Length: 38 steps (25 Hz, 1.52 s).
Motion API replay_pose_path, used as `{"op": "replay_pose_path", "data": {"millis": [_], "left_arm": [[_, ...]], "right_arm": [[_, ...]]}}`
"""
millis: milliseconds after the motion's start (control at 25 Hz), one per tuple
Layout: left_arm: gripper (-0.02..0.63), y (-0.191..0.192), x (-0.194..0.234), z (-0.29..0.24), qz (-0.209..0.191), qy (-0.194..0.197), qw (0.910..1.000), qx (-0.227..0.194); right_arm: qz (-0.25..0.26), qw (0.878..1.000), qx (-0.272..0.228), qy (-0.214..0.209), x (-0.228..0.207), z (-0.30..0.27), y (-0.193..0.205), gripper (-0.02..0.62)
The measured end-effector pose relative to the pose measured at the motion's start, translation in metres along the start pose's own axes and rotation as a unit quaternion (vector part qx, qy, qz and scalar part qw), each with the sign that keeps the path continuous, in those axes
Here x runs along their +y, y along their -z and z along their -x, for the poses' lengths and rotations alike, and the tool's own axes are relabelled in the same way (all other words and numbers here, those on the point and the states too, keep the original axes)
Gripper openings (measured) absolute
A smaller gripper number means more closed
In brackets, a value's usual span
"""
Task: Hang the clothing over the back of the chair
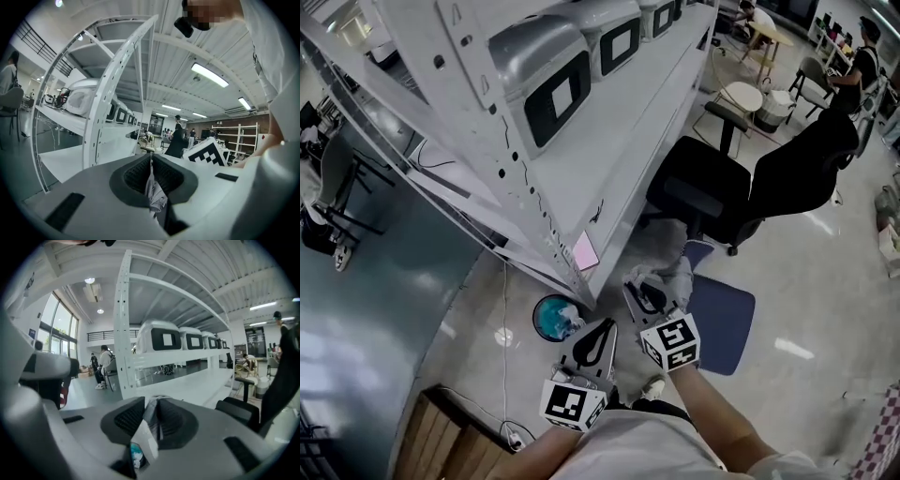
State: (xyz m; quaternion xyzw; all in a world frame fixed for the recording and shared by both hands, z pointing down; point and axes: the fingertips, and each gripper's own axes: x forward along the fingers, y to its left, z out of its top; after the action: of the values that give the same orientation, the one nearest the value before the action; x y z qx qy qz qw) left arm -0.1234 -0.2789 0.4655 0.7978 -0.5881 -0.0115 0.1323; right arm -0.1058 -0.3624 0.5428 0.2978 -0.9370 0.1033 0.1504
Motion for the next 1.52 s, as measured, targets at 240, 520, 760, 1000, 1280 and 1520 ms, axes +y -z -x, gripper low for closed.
{"op": "replay_pose_path", "data": {"millis": [240, 520, 760, 1000, 1280, 1520], "left_arm": [[0.02, 0.006, -0.013, -0.009, 0.006, 0.03, 0.9995, 0.005], [0.02, 0.009, -0.041, -0.03, 0.023, 0.087, 0.996, 0.001], [0.02, 0.029, -0.083, -0.037, 0.033, 0.122, 0.992, 0.008], [0.02, 0.033, -0.124, -0.014, 0.006, 0.096, 0.9953, 0.01], [0.02, 0.051, -0.163, 0.039, -0.015, 0.037, 0.9987, 0.032], [0.02, 0.074, -0.169, 0.078, -0.019, 0.004, 0.9978, 0.063]], "right_arm": [[-0.005, 0.999, 0.051, 0.004, 0.007, 0.005, 0.035, 0.181], [-0.021, 0.998, 0.008, 0.061, -0.003, 0.067, 0.015, 0.137], [-0.009, 0.989, -0.01, 0.144, -0.03, 0.15, 0.008, 0.038], [0.013, 0.989, -0.05, 0.141, -0.029, 0.209, -0.001, 0.028], [0.007, 0.993, -0.091, 0.077, -0.017, 0.239, -0.004, 0.028], [-0.016, 0.993, -0.101, 0.051, -0.012, 0.232, 0.004, 0.028]]}}
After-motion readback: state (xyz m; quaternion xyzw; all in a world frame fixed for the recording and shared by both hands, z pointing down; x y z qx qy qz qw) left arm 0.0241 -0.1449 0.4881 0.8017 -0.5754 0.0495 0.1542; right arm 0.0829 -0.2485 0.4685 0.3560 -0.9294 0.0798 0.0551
